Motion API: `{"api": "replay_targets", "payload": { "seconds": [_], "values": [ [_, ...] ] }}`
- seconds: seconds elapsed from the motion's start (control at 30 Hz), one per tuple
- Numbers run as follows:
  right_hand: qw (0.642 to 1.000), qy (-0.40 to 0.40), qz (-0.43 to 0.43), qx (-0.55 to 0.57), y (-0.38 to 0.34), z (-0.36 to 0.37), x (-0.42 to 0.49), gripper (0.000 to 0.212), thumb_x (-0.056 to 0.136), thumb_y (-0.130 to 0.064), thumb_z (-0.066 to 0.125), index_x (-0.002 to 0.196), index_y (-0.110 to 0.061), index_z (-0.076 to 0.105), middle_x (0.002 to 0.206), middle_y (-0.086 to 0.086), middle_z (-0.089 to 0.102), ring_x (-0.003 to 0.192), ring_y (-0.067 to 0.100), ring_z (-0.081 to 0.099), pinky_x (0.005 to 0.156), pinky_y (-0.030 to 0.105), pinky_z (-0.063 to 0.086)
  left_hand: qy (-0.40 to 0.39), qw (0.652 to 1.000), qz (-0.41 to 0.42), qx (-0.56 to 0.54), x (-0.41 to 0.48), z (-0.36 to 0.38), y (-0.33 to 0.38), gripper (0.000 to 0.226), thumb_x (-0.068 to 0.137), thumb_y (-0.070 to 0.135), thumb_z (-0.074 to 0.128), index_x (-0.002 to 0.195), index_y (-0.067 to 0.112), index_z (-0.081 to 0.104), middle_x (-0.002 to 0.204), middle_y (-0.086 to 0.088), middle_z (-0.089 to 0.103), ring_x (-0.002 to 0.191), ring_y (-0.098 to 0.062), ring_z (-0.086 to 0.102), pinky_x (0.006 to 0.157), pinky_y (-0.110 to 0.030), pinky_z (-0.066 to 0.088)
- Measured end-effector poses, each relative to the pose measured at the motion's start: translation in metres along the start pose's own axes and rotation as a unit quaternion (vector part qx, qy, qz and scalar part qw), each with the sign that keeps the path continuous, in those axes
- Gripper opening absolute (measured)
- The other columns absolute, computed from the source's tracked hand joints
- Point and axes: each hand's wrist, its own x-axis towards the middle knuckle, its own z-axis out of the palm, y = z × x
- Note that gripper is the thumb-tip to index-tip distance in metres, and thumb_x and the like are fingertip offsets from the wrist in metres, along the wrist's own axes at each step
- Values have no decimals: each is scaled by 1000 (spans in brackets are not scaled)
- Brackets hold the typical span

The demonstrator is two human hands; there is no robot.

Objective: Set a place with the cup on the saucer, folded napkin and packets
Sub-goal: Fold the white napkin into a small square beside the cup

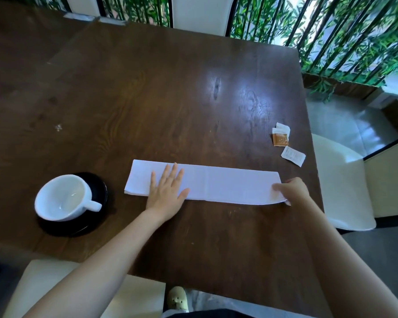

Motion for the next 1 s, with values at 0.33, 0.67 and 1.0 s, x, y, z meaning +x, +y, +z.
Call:
{"api": "replay_targets", "payload": {
  "seconds": [0.33, 0.67, 1.0],
  "values": [
    [986, -133, -71, 70, -71, -10, -52, 11, 81, -12, 53, 72, -10, 58, 39, 0, 52, 32, 10, 47, 36, 14, 41, -19, 961, -25, -275, -7, -20, 7, 55, 97, 43, 34, 147, 23, 21, 158, 1, 17, 146, -17, 10, 117, -35, 5],
    [912, -284, -291, -46, -197, 85, -154, 33, 91, -34, 47, 70, -15, 62, 59, 0, 67, 48, 11, 60, 49, 19, 44, -23, 653, -94, -751, -13, -115, -19, 49, 88, 61, 30, 109, 34, 65, 109, 10, 71, 105, -11, 65, 81, -27, 55],
    [924, -106, -338, -144, -159, 107, -104, 29, 86, -22, 43, 60, -12, 38, 62, 8, 49, 61, 27, 47, 54, 33, 41, 61, 756, -301, -578, -2, -72, -72, 35, 88, 4, 47, 118, 17, 59, 120, -6, 61, 95, -16, 54, 65, -25, 43]
  ]
}}
